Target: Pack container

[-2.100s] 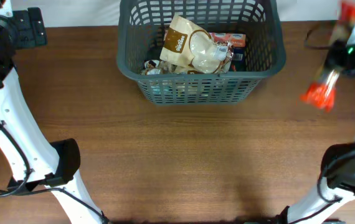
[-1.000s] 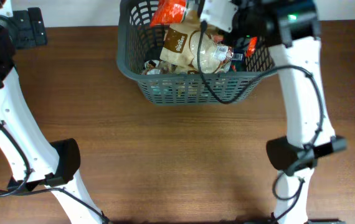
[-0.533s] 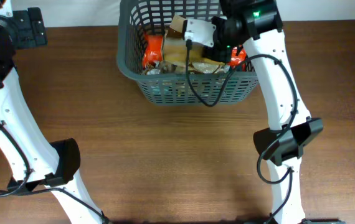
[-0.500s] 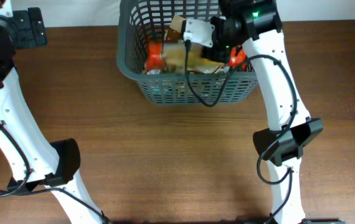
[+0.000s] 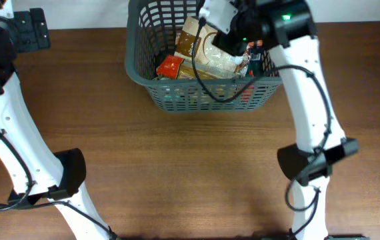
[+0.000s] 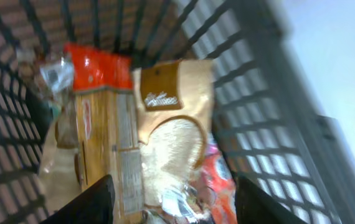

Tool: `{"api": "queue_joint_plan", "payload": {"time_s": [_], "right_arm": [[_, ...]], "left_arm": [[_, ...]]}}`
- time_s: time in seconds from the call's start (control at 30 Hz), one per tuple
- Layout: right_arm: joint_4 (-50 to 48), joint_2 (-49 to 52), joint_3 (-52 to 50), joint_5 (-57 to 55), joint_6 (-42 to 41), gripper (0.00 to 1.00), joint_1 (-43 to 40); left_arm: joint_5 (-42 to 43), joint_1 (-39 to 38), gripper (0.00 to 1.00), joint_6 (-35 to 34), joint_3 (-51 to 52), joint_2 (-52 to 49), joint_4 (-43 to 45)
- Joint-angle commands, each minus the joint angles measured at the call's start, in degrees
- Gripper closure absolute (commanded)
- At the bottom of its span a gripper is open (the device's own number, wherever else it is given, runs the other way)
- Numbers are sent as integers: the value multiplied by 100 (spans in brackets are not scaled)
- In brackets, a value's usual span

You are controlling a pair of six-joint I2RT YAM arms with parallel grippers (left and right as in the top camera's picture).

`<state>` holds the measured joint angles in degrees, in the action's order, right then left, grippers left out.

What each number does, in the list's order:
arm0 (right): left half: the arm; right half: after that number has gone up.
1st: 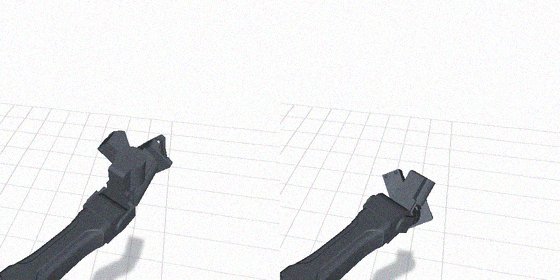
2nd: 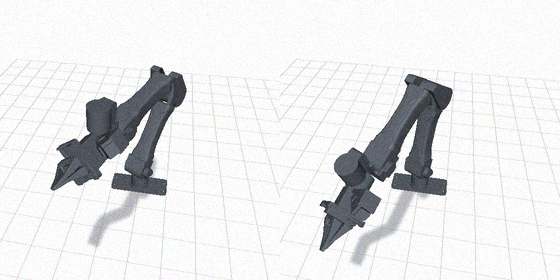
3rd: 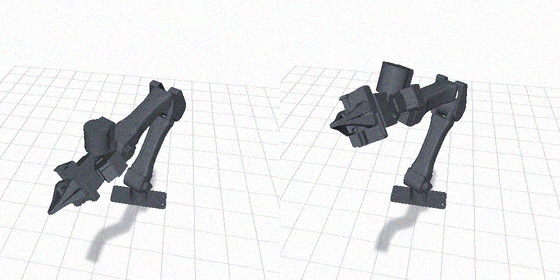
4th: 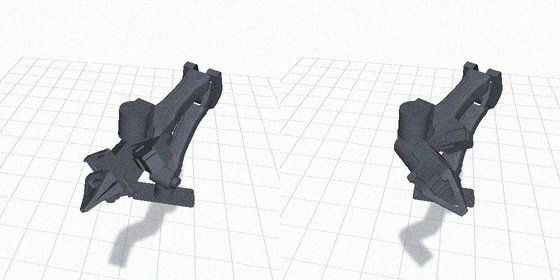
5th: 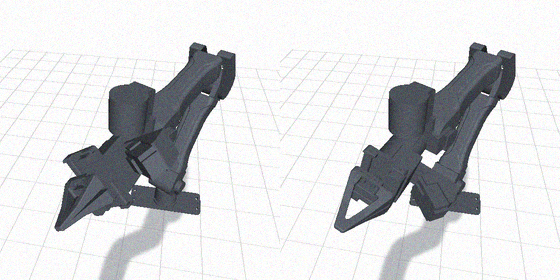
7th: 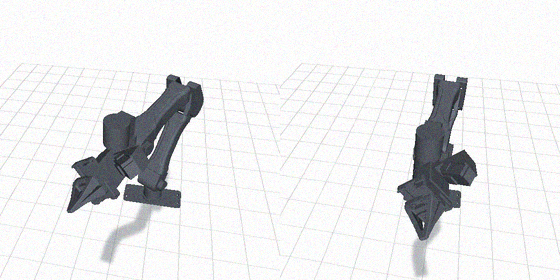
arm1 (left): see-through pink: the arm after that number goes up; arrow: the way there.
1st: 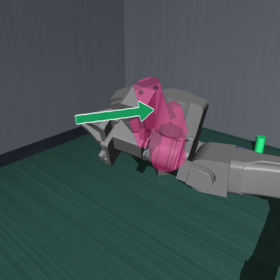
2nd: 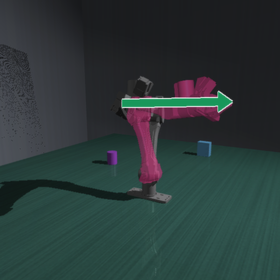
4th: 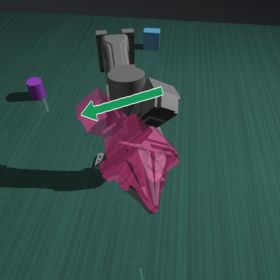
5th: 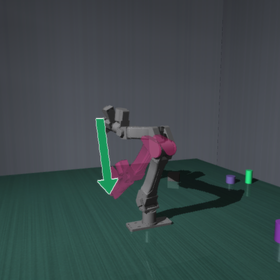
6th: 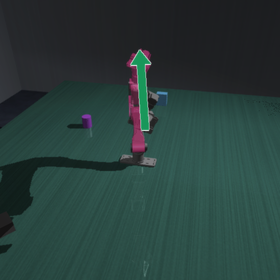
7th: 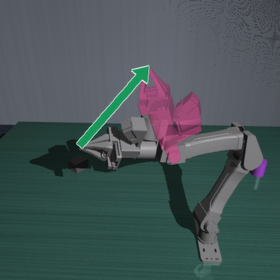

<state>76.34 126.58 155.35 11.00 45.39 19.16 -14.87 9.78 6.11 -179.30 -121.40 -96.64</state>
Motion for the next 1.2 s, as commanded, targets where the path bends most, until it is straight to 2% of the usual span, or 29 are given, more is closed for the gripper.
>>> {"api": "queue_joint_plan", "payload": {"time_s": [0.0, 0.17, 0.33, 0.43, 0.47, 0.5, 0.73, 1.17], "right_arm": [[-33, -728, 120, -79, -964, 40, -13], [-85, -1283, 118, -195, -1700, 40, -219], [-376, -2011, 118, -437, -3123, 31, -1012], [-404, -2465, 63, -417, -3576, 27, -1589], [-422, -2634, -9, -420, -3679, 24, -1762], [-457, -2837, -127, -417, -3762, 1, -1947], [-518, -3595, -597, -420, -3777, 1, -2448], [-505, -3473, -599, -420, -3777, 1, -2448]], "left_arm": [[-39, 13, 1, -92, 13, 46, -2], [-42, 13, 1, -92, 13, 46, -2], [-39, 13, 1, -92, 13, 46, -2], [-42, 13, 1, -92, 13, 46, -2], [-39, 13, 1, -92, 13, 46, -2], [-39, 13, 1, -92, 13, 46, -2], [-39, 13, 1, -92, 13, 46, -2], [-39, 13, 1, -92, 13, 46, -2]]}}
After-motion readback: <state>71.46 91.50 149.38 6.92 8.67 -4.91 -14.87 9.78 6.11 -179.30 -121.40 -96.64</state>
